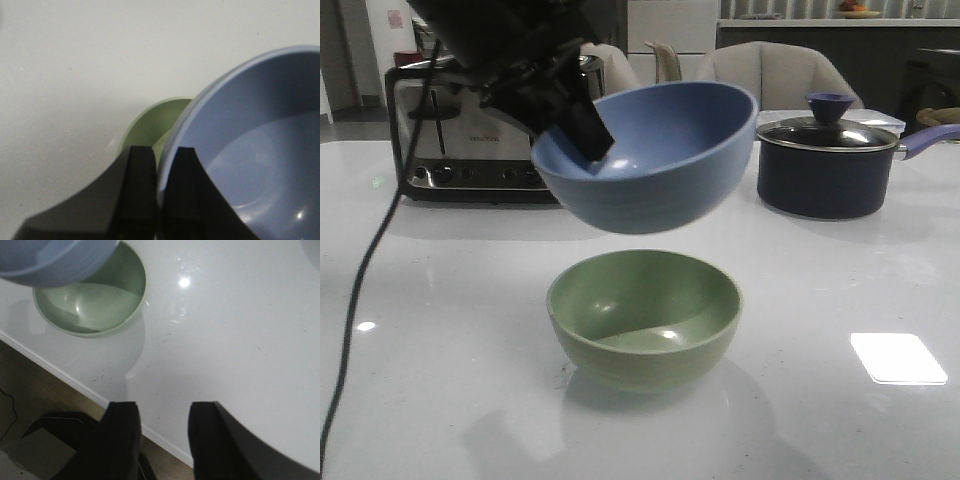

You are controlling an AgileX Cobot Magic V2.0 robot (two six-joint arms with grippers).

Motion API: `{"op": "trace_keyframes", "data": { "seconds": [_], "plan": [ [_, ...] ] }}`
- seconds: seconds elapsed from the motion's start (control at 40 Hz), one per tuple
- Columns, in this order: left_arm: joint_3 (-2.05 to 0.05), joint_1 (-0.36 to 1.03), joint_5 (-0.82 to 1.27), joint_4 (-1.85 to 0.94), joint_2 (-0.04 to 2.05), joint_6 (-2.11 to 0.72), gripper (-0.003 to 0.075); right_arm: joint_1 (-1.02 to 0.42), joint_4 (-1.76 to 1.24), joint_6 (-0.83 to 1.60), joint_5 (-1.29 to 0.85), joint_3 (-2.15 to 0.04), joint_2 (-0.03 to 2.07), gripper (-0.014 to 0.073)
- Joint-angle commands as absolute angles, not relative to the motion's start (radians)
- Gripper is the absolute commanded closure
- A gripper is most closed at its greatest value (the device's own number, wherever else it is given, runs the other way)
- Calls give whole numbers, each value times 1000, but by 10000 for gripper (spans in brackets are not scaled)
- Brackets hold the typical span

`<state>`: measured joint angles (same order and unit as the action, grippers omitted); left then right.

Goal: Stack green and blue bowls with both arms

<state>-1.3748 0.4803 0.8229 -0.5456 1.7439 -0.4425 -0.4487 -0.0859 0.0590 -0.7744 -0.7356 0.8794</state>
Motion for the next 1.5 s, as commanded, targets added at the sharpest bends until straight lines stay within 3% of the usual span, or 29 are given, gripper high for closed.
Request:
{"op": "trace_keyframes", "data": {
  "seconds": [0.0,0.23,0.3,0.53,0.6,1.1,1.48],
  "plan": [
    [-1401,494,782,-563,1733,-447,618,-447,-83,59,-720,-763,876,228],
    [-1401,492,771,-557,1809,-447,612,-447,-83,59,-720,-763,876,228],
    [-1401,492,778,-557,1834,-447,575,-447,-83,59,-720,-763,876,228],
    [-1403,492,749,-560,1859,-445,244,-447,-83,59,-720,-763,876,228],
    [-1417,492,763,-558,1847,-445,192,-447,-83,59,-720,-763,876,228],
    [-1496,492,929,-325,1504,-338,202,-447,-83,59,-720,-763,876,228],
    [-1224,492,940,-136,1119,-214,295,-447,-83,59,-720,-763,876,228]
  ]
}}
